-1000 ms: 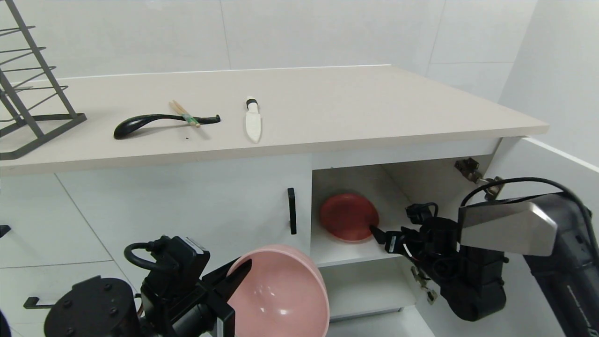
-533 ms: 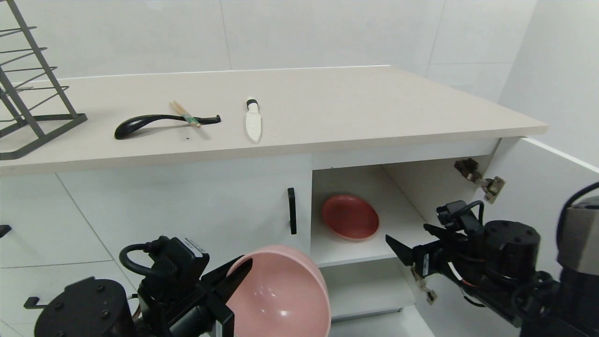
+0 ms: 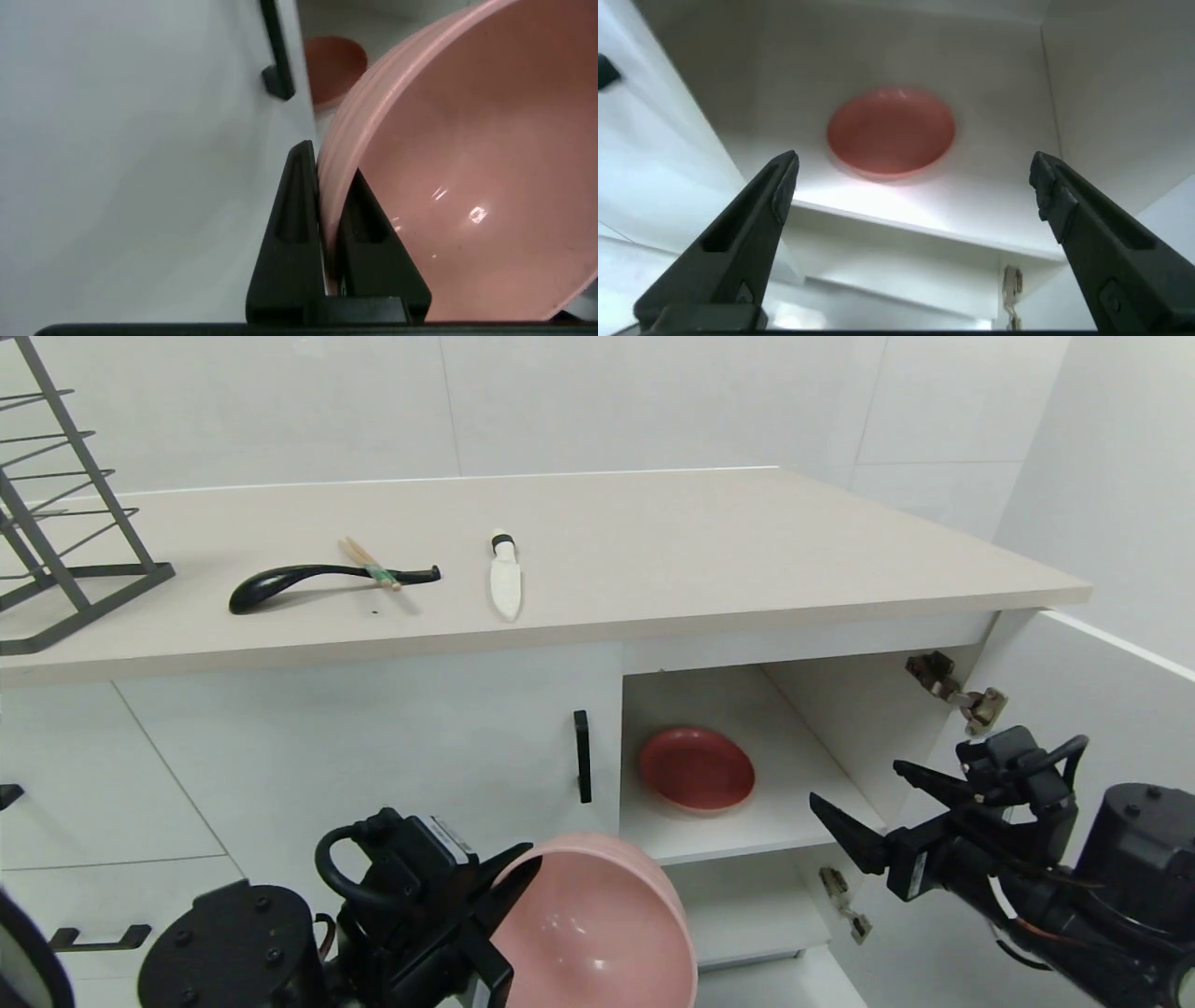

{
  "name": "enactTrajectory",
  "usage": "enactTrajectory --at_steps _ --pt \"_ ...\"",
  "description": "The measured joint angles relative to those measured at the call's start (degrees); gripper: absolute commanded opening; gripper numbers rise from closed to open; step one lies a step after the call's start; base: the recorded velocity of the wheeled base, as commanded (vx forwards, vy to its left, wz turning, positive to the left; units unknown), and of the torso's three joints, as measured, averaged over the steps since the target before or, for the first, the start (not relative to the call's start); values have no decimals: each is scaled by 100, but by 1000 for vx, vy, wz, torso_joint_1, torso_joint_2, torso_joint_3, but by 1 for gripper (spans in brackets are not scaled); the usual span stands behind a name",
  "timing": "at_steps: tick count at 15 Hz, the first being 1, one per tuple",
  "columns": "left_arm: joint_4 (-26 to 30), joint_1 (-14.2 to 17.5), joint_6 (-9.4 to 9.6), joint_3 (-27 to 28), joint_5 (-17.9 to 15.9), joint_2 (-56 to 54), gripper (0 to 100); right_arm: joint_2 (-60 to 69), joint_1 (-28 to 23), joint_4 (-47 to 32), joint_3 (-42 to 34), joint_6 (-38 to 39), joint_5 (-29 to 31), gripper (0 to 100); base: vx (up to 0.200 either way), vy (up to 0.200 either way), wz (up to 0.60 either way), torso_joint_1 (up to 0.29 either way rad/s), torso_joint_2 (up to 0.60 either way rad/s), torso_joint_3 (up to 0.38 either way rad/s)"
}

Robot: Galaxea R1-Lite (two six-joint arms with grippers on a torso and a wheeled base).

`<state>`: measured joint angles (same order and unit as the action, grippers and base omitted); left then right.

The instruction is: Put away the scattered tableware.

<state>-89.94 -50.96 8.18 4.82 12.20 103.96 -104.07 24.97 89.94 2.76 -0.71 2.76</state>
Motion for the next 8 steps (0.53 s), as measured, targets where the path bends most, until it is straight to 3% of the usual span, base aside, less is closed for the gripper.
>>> enactTrajectory --at_steps 4,8 --pt "2 -347 -4 271 16 246 0 341 77 -2 -202 -396 -9 100 0 0 0 0 0 0" --pt "0 -581 16 918 17 803 0 573 77 0 -245 -418 -11 100 0 0 0 0 0 0"
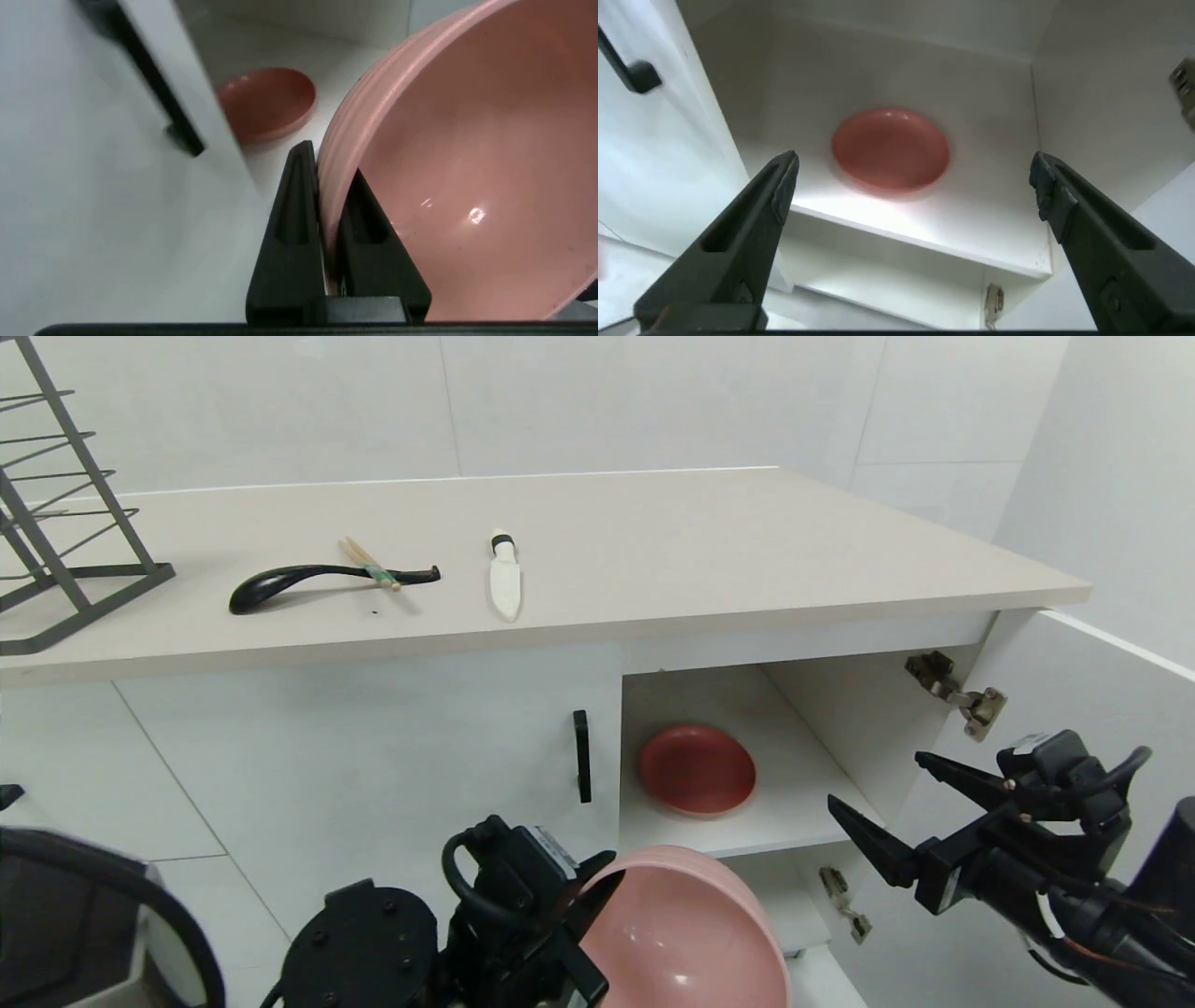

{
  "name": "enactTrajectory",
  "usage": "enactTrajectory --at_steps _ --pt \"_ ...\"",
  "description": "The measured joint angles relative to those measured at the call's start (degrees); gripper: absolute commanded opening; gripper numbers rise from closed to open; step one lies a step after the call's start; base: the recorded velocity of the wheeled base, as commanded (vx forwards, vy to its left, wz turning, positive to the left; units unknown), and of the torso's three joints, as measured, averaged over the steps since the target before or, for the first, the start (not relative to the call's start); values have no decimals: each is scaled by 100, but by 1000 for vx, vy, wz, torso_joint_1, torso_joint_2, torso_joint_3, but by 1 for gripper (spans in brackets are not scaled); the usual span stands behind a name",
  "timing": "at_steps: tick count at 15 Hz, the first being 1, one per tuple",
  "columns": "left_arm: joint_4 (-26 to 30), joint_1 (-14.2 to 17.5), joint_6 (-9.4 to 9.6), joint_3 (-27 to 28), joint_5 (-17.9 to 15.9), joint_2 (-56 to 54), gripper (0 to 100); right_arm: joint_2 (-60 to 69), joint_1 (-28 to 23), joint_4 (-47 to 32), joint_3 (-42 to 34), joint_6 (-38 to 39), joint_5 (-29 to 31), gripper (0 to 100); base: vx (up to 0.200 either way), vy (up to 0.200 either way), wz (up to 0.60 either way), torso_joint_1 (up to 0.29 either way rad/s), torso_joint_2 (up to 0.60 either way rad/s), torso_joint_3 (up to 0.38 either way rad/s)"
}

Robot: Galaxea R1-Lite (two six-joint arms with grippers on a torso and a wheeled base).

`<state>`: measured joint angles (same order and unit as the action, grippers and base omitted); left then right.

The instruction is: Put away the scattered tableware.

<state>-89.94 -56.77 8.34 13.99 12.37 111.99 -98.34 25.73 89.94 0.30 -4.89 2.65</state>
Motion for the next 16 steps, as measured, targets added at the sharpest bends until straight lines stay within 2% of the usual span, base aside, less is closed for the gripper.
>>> enactTrajectory --at_steps 3,5,6,12,16 --pt "2 -67 83 621 35 569 0 102 -7 -2 22 -1 -2 100 0 0 0 0 0 0" --pt "0 -87 293 1191 335 964 0 197 0 0 43 -12 0 100 0 0 0 0 0 0" --pt "0 -85 340 1431 530 1141 0 254 12 0 44 -91 0 100 0 0 0 0 0 0" --pt "0 55 325 2949 1590 1981 0 385 122 0 35 -176 0 100 0 0 0 0 0 0" --pt "0 49 307 3567 1704 2186 0 215 262 -2 49 -101 4 100 0 0 0 0 0 0"
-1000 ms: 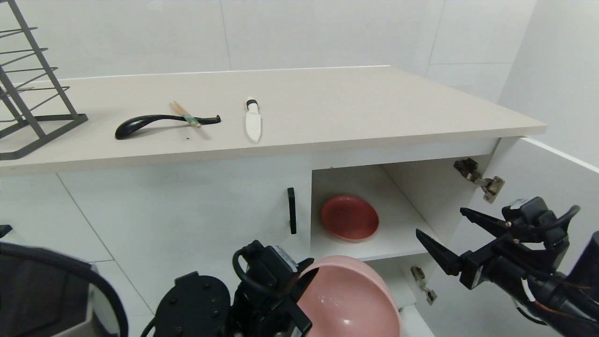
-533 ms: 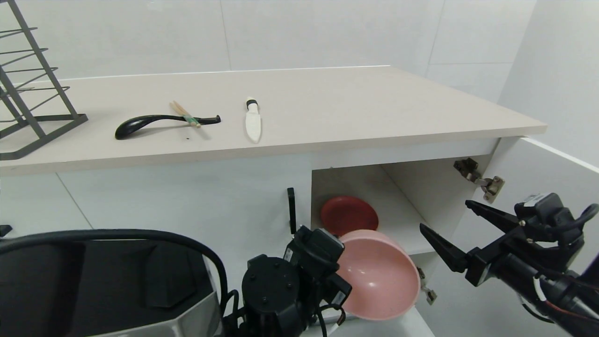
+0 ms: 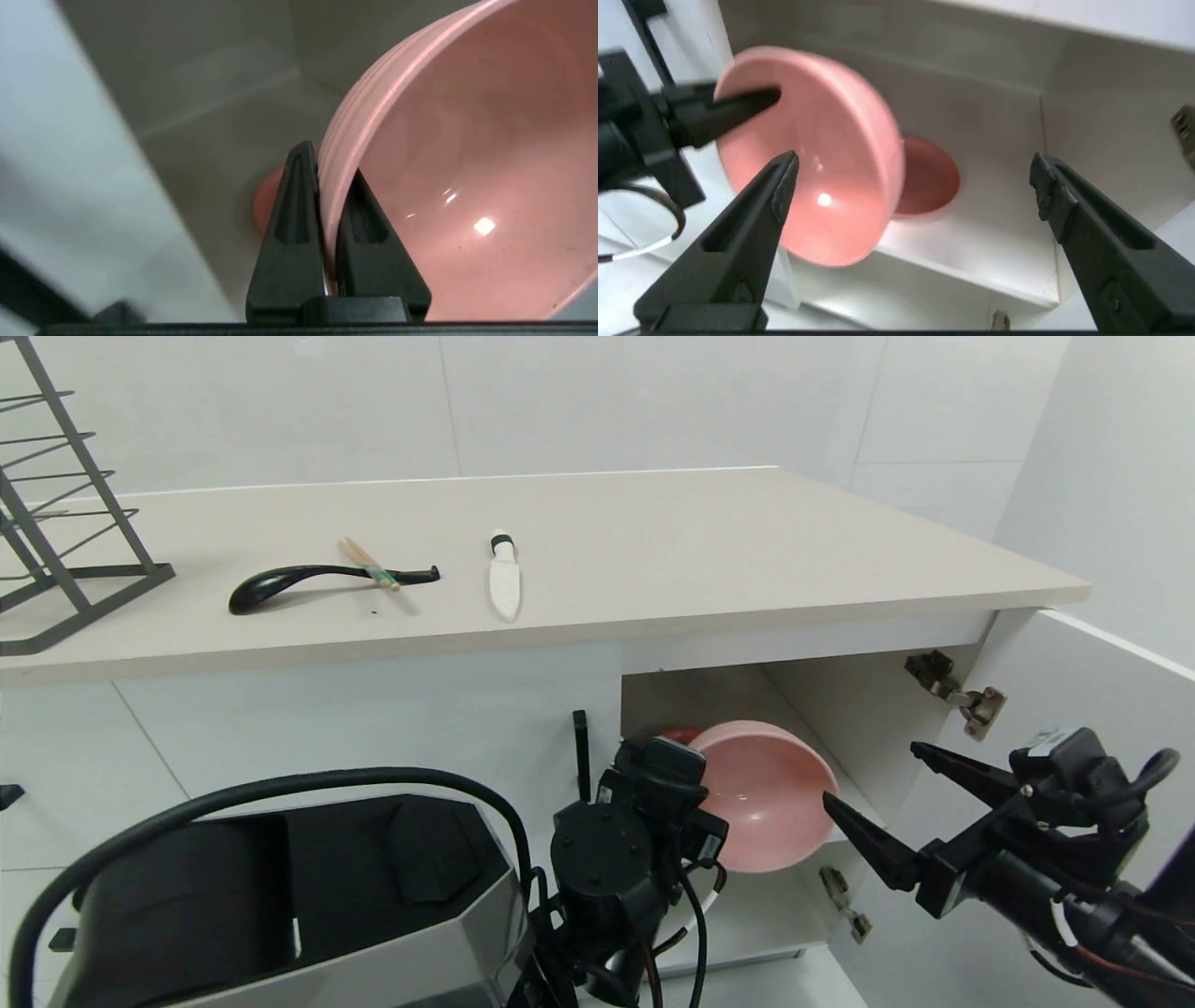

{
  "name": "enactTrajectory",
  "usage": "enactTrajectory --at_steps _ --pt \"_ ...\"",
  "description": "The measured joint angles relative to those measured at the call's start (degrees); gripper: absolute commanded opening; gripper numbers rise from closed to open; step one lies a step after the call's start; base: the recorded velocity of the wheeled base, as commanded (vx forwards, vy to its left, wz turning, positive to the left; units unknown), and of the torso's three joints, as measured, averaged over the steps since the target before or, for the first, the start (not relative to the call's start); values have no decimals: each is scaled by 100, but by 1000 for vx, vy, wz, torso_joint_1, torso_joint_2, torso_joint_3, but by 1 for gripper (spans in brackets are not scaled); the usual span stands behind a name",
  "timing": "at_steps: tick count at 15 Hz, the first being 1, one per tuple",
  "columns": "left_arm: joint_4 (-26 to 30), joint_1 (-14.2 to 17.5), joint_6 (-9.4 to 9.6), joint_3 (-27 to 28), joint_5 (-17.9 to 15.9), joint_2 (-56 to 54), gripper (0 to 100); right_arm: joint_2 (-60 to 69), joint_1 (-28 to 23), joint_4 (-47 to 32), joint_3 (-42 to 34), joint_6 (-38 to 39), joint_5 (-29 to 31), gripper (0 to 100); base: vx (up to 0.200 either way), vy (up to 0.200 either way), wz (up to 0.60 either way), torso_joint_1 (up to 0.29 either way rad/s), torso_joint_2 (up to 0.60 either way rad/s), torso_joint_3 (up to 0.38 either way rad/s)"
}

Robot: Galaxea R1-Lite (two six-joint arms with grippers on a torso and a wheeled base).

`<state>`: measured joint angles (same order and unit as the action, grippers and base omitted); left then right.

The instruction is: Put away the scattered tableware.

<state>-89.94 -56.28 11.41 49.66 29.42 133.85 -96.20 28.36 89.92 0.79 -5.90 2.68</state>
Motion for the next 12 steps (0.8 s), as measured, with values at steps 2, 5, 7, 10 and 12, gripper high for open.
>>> enactTrajectory --at_steps 2,5,7,10,12 --pt "0 -44 -20 78 -5 16 0 -146 -72 0 77 172 5 100 0 0 0 0 0 0" --pt "0 -68 -35 258 -7 11 0 -315 -269 2 234 475 5 100 0 0 0 0 0 0" --pt "0 -71 -41 391 -5 11 0 -369 -315 2 311 647 -1 100 0 0 0 0 0 0" --pt "0 -94 -244 618 0 11 0 -411 -383 2 363 668 2 100 0 0 0 0 0 0" --pt "0 -140 -296 714 0 10 0 -463 -438 2 380 679 2 100 0 0 0 0 0 0"
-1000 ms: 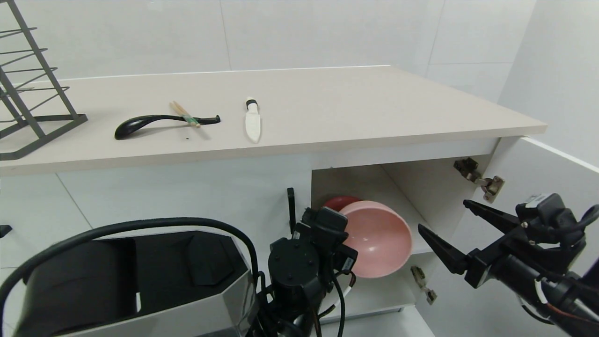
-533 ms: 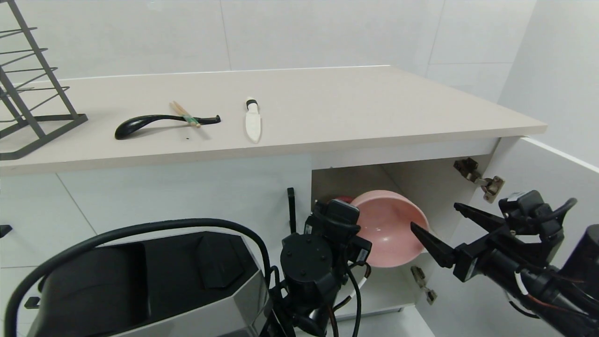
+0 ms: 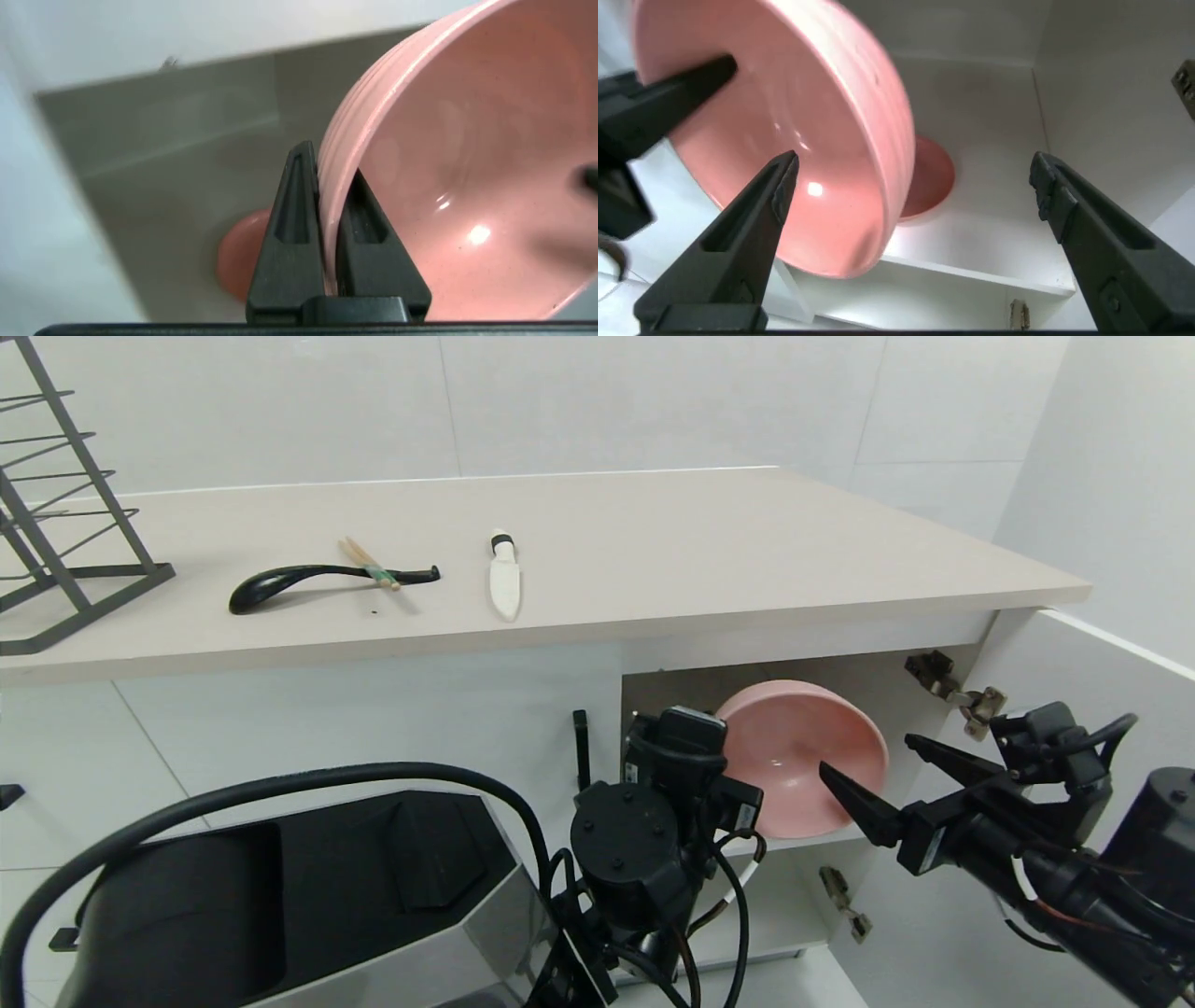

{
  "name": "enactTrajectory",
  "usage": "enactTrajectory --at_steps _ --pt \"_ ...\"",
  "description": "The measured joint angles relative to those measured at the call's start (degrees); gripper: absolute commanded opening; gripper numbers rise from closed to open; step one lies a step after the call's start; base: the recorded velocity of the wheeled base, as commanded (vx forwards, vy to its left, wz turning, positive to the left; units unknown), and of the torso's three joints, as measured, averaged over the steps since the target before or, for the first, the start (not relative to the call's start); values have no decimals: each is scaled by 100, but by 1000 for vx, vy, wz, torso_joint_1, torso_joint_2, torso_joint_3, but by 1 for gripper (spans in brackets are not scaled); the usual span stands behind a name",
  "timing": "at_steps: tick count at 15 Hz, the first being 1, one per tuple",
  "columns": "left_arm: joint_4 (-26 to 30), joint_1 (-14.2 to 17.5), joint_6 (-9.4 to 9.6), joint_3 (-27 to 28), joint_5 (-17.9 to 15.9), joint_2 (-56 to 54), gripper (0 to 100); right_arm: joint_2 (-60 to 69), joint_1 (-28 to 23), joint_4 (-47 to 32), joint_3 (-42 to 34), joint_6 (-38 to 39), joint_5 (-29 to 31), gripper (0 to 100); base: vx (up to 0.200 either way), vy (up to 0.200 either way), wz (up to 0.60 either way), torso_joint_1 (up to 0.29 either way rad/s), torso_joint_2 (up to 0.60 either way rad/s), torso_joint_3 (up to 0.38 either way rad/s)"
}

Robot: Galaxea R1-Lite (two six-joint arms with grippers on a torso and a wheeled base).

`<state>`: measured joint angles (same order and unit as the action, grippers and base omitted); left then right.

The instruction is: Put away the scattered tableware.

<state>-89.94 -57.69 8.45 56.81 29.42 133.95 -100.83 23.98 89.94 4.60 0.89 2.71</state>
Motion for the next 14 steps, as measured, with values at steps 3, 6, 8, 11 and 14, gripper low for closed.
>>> enactTrajectory --at_steps 3,6,8,11,14 --pt "0 -9 -20 40 -5 0 0 -41 -48 0 85 223 -2 100 0 0 0 0 0 0" --pt "0 -16 -20 66 -7 0 0 -49 -56 0 130 261 -4 0 0 0 0 0 0 0" --pt "0 -16 -13 160 -9 0 0 -27 -34 -2 127 263 -6 0 0 0 0 0 0 0" --pt "-5 -16 -11 256 -13 0 100 34 79 -4 121 266 33 0 0 0 0 0 0 0" --pt "-7 -33 39 247 -20 4 100 55 289 -6 111 266 -6 0 0 0 0 0 0 0"
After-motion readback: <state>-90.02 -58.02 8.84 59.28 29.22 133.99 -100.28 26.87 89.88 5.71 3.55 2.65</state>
